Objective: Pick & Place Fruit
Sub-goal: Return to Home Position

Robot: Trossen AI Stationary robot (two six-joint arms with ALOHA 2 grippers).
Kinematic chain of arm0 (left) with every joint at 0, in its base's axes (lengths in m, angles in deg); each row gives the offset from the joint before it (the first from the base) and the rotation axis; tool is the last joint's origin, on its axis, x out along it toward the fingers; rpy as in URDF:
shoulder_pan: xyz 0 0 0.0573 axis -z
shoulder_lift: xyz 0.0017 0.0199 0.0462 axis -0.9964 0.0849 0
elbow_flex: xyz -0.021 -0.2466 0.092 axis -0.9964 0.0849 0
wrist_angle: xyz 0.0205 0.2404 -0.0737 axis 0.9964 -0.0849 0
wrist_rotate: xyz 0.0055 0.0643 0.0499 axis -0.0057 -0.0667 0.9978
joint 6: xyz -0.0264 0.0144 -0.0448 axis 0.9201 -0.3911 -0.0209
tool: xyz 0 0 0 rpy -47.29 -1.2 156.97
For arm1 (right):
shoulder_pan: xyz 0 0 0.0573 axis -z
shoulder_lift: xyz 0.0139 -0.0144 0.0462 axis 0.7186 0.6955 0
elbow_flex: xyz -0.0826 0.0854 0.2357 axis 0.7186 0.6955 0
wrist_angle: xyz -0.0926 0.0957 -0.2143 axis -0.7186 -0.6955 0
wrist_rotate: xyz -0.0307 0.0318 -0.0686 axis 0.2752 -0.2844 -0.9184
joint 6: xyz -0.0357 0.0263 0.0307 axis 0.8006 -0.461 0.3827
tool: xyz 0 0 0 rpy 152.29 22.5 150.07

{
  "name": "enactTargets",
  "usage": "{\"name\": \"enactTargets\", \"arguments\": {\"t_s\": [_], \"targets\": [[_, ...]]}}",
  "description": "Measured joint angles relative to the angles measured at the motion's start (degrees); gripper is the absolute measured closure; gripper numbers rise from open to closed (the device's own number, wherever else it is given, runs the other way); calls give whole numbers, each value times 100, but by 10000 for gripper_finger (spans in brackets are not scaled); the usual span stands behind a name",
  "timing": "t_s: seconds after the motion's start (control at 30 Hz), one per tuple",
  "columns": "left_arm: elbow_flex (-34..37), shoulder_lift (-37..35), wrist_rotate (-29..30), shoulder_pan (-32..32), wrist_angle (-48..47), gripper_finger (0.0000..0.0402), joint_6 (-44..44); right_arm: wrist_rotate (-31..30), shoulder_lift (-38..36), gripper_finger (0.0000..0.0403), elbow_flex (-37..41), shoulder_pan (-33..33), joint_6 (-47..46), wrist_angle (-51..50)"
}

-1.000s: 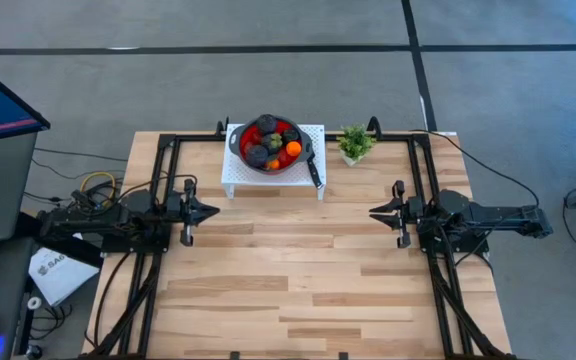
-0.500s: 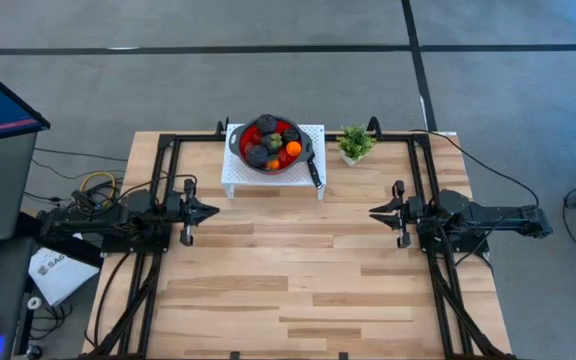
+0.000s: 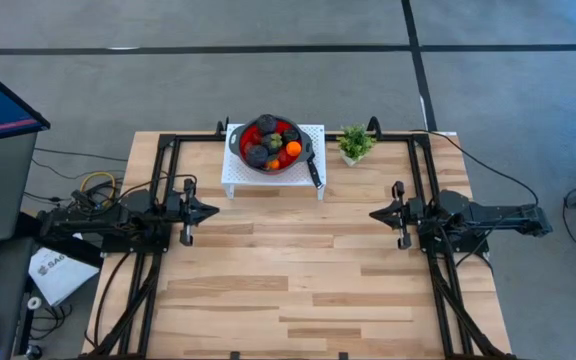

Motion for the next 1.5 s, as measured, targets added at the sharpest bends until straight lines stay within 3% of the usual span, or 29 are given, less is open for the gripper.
{"name": "enactTargets", "arguments": {"t_s": [1.5], "targets": [[0, 0, 0, 2, 53, 394, 1, 124, 17, 390, 7, -7, -2, -11]]}}
